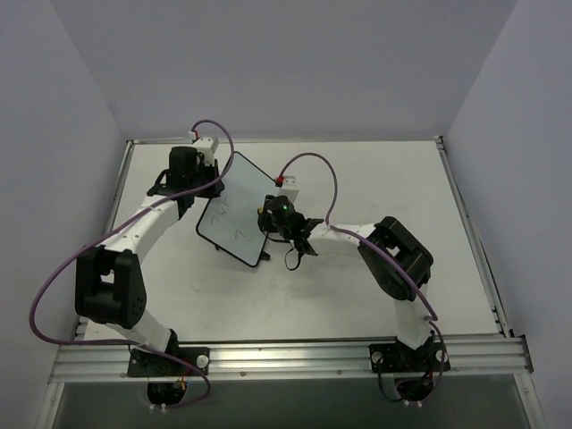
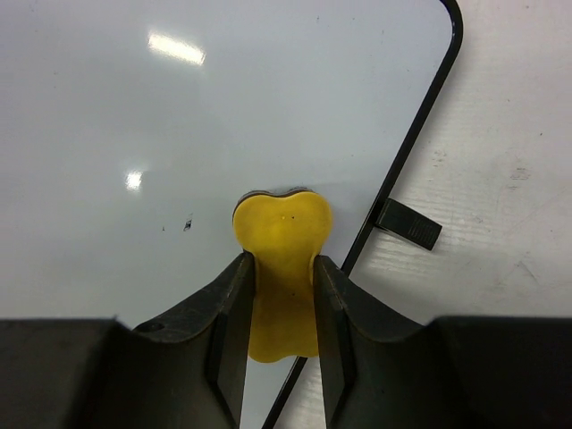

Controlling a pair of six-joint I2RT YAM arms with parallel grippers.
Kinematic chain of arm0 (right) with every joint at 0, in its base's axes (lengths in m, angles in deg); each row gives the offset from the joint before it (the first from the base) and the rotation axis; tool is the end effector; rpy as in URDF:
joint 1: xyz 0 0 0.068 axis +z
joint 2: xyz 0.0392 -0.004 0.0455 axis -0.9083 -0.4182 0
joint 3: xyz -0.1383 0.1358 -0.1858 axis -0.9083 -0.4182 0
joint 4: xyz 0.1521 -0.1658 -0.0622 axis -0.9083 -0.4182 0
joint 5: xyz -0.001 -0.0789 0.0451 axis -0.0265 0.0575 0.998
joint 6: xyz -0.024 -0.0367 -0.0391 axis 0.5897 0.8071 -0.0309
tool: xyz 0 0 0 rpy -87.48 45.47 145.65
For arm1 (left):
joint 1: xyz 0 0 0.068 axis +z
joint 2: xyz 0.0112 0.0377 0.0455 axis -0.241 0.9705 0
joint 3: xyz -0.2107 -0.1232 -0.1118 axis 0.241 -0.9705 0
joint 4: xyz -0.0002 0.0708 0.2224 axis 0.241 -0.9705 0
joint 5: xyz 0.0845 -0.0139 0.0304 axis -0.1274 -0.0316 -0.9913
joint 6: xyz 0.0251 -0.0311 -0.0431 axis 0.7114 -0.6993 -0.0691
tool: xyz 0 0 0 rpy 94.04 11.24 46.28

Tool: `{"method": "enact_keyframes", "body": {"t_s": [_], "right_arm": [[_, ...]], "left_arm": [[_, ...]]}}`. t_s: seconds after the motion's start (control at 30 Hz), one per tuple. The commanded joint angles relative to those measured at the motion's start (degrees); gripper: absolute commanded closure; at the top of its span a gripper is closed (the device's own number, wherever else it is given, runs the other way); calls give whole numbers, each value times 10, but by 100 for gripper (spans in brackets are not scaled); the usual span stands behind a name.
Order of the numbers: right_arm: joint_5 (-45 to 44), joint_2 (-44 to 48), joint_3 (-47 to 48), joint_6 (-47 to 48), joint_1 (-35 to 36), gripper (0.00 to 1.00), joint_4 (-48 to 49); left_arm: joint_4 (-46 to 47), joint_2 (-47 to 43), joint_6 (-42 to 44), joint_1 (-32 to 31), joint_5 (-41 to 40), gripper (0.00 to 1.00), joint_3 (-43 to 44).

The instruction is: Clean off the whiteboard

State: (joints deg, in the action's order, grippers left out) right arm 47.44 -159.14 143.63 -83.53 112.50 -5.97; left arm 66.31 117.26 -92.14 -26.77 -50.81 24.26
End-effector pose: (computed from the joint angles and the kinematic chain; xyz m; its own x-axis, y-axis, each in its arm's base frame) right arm 0.2943 0.3037 0.1991 -0.4993 0.2995 -0.8130 -0.3356 0.7983 0.5001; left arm 0.3353 -0.0820 0.2790 -0.5838 0.0093 -0.8118 0.2551 0.9514 -0.1726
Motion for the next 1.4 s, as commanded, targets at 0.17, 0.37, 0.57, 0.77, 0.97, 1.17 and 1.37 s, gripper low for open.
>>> {"method": "enact_keyframes", "body": {"t_s": [0.17,0.37,0.57,0.77,0.97,1.17,1.37], "right_arm": [[93,-35,37,7,41,91,-14],[129,-28,32,9,34,91,28],[174,-24,30,0,38,91,64],[186,-30,33,-4,50,91,63],[173,-22,40,-4,95,91,56],[136,-4,37,-4,145,91,38],[97,7,-26,-28,152,91,70]], "left_arm": [[-25,0,19,-24,-14,98,-19],[-26,-2,19,-26,-16,98,-19],[-27,-3,20,-29,-21,98,-20],[-26,-3,20,-29,-21,98,-19],[-26,-1,19,-30,-21,98,-18],[-26,-3,18,-31,-25,98,-18],[-25,-4,18,-32,-26,98,-19]]}}
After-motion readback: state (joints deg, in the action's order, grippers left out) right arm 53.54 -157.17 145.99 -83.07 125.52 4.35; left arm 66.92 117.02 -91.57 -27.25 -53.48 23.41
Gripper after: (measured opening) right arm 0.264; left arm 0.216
